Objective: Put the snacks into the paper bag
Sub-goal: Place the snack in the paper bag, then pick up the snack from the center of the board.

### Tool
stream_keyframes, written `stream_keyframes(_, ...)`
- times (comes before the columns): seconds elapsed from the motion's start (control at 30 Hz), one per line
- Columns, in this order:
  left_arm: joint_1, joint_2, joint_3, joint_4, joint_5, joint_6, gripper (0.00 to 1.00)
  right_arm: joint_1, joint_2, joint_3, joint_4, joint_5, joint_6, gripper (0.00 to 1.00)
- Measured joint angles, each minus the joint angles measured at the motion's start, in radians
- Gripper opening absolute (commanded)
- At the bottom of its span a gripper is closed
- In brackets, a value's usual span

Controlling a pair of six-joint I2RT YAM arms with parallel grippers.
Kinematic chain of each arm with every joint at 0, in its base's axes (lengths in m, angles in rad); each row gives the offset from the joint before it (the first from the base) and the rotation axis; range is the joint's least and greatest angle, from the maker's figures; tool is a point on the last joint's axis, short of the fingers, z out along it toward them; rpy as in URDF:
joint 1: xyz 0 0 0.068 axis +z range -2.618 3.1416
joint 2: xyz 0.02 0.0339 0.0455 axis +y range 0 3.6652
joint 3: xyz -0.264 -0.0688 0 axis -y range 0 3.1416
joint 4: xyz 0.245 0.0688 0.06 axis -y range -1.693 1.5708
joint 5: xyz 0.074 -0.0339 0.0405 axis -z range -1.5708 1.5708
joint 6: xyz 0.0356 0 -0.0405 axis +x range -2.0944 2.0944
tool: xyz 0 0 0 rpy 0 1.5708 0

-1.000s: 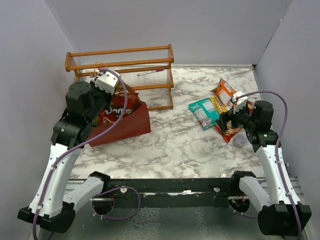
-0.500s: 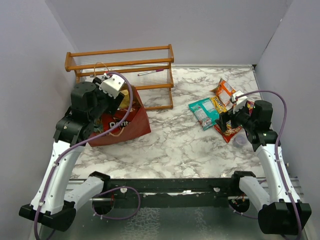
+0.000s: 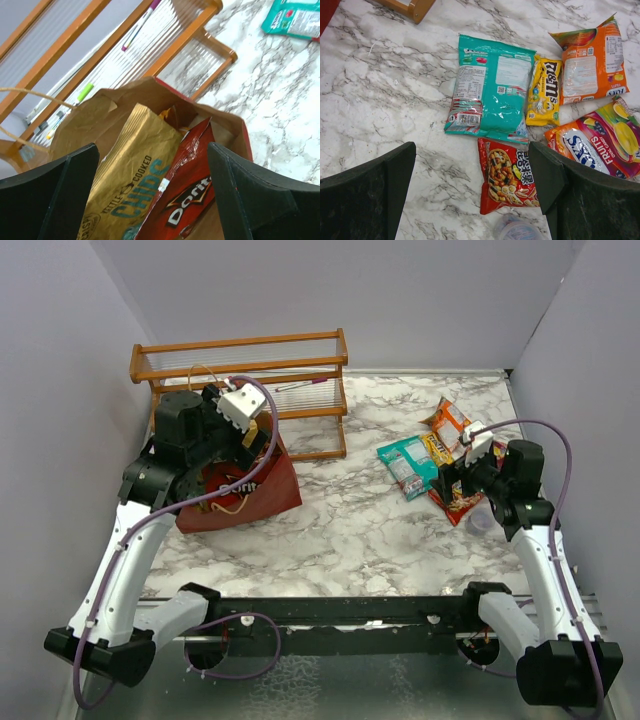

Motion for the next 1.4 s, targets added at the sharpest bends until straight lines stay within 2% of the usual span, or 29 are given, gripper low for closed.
stream_keyframes(0.13,0.000,0.018,0.025,0.017,0.037,-0.009,0.99,0.000,0.023,0.000,0.000,0.000,0.000,0.95)
stream_keyframes(0.43,0.000,0.023,0.034,0.055,0.064,-0.022,0.99,0.000,0.108,0.001,0.001,0.065,0.007,0.95)
stream_keyframes(0.8,0.000,-0.006,-0.019,0.083,0.071,-0.032,0.99,0.000,0.333,0.089,-0.006,0.168,0.039,0.93)
stream_keyframes(1.13,0.000,-0.037,-0.066,0.107,0.082,-0.034,0.99,-0.002,0.558,0.219,-0.026,0.091,0.019,0.75)
stream_keyframes(1.4,0.000,-0.011,-0.040,0.109,0.081,-0.034,0.99,-0.002,0.785,0.361,-0.051,0.045,0.015,0.67)
